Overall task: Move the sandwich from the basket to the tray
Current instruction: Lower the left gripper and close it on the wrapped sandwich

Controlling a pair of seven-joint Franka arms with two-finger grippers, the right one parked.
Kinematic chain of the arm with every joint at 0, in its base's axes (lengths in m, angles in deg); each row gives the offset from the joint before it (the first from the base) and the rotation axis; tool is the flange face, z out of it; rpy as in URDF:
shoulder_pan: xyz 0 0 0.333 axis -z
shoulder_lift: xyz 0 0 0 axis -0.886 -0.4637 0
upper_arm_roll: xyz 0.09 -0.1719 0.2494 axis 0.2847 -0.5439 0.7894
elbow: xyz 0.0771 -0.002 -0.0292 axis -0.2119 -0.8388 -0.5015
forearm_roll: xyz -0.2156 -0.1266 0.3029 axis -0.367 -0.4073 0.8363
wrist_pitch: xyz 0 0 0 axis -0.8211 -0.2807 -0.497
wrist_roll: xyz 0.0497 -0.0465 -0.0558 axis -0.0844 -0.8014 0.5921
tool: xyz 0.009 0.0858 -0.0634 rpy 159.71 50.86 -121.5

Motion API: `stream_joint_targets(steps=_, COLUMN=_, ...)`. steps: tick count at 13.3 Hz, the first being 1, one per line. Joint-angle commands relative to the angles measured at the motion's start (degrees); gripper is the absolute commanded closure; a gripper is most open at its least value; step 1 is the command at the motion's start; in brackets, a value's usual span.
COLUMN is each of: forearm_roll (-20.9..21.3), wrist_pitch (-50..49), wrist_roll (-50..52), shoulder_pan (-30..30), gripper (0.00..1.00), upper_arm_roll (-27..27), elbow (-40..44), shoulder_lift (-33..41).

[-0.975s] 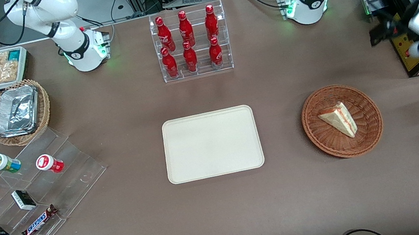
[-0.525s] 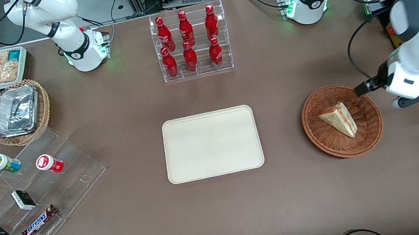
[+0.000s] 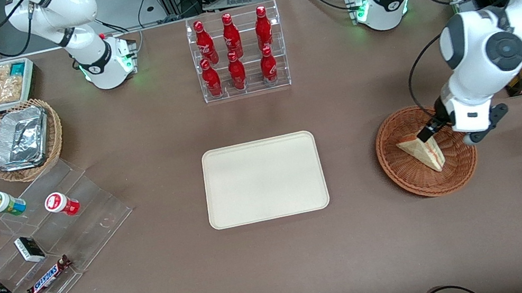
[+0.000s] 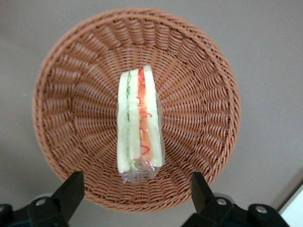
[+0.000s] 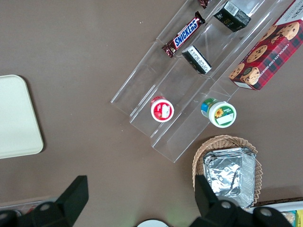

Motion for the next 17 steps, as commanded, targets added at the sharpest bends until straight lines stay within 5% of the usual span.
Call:
stream_joint_targets(steps=1, forearm_roll=-0.2, wrist_pitch=3.4, wrist_roll=1.7, shoulder_pan=0.4, gripper=0.00, upper_arm_roll=0.3, elbow=-0.8, shoulder_lift=-2.0)
stream_joint_targets(steps=7, forearm_roll=0.6, wrist_pitch=9.6, wrist_roll=2.2, shoulder_pan=0.4, gripper=0.00, upper_arm_roll=0.6, elbow=-2.0, shoulder_lift=-7.2)
stream_joint_targets(steps=9, forearm_roll=4.3, wrist_pitch=10.0, wrist_roll=2.9, shoulder_pan=0.3, gripper=0.05, upper_arm_roll=0.7, elbow=-2.0, shoulder_lift=-8.8)
stream_joint_targets(steps=13, forearm_roll=5.1, wrist_pitch=10.0, wrist_roll=5.5, shoulder_pan=0.1, gripper=0.85, upper_arm_roll=0.7, elbow=-0.4, shoulder_lift=-9.3)
stream_joint_targets(steps=17, forearm_roll=7.2, wrist_pitch=0.3, wrist_roll=5.9, shoulder_pan=0.4, gripper=0.98, upper_arm_roll=0.4, elbow=4.0, shoulder_lift=-6.5)
